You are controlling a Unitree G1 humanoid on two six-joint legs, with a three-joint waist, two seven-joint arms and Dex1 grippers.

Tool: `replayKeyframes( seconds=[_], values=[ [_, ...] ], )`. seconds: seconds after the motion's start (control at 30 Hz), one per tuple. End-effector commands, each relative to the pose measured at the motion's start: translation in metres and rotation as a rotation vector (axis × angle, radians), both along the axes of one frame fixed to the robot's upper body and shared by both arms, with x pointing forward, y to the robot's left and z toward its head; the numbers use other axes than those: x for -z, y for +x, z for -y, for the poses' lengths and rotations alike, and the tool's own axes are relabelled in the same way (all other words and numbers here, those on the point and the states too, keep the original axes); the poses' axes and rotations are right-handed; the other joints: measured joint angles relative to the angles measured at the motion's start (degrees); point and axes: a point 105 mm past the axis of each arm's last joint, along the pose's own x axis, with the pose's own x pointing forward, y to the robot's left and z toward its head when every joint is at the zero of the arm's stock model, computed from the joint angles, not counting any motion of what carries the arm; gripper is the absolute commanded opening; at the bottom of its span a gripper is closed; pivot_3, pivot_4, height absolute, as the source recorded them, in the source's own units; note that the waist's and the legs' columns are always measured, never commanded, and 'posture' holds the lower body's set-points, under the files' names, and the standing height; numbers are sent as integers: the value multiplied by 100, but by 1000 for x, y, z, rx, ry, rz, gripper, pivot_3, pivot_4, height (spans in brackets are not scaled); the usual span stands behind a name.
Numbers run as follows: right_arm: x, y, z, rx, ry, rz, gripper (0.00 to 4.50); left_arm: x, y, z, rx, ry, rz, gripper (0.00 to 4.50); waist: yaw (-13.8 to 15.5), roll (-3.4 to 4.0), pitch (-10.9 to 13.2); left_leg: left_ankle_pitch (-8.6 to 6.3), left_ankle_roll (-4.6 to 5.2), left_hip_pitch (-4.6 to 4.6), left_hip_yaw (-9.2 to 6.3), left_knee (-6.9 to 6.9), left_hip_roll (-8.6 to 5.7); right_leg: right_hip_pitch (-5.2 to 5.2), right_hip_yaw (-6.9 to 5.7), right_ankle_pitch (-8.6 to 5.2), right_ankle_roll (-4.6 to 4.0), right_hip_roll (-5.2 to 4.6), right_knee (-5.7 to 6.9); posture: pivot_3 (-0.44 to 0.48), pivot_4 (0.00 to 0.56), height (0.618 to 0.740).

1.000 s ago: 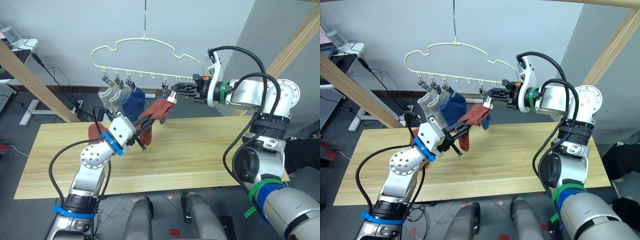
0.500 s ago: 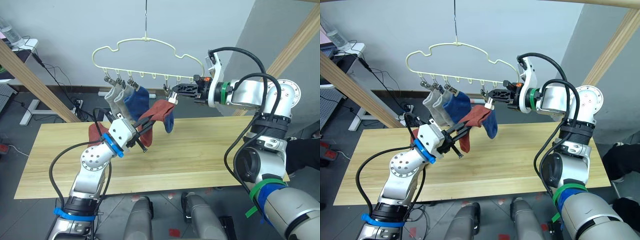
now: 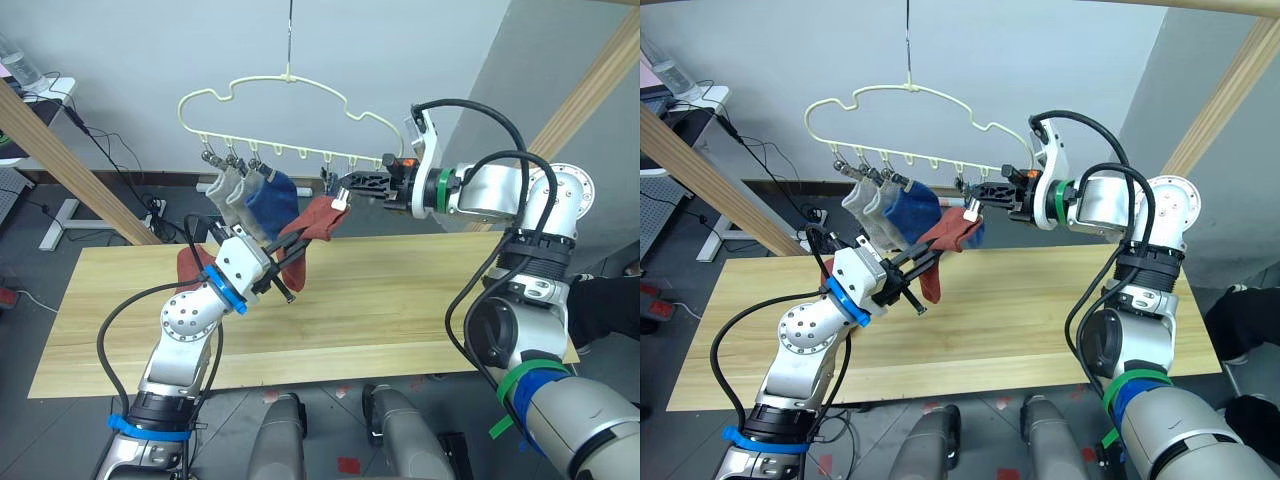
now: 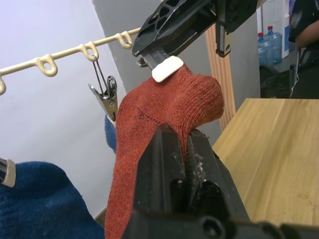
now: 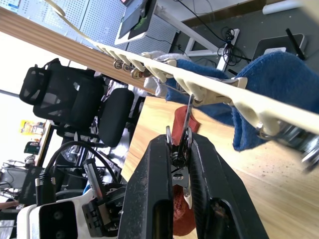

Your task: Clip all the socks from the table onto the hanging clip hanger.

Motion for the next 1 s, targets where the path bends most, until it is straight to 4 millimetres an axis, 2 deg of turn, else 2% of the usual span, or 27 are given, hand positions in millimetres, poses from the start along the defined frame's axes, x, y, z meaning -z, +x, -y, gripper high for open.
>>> replayKeyframes(
  seconds=[0.03,0.47,0.83,0.9,1.0],
  values=[
    [-9,-6,-3,-27,13,37,125,-12,-2,-1,-4,-26,59,20,0,0,0,0,0,0,0,0,0,0,0,0,0,0,0,5,266,740],
    [-11,-8,-7,-47,30,34,125,-13,1,1,-13,-33,72,20,-1,0,0,0,0,0,0,-1,1,0,0,0,0,1,-1,9,275,740],
    [-11,-8,-5,-41,31,31,3798,-13,1,2,-14,-35,63,0,0,0,0,0,0,0,-1,0,1,0,-1,-2,3,1,0,19,281,740],
    [-4,-8,7,17,-78,93,4419,-17,0,2,-23,-60,71,0,6,0,0,0,0,0,-1,0,1,0,-1,-2,3,1,0,25,284,740],
    [10,-20,24,54,-220,198,4467,-17,4,-2,-54,-102,29,0,52,0,0,0,0,-5,-13,-2,-1,3,-9,-7,11,-1,-8,25,286,740]
  ],
)
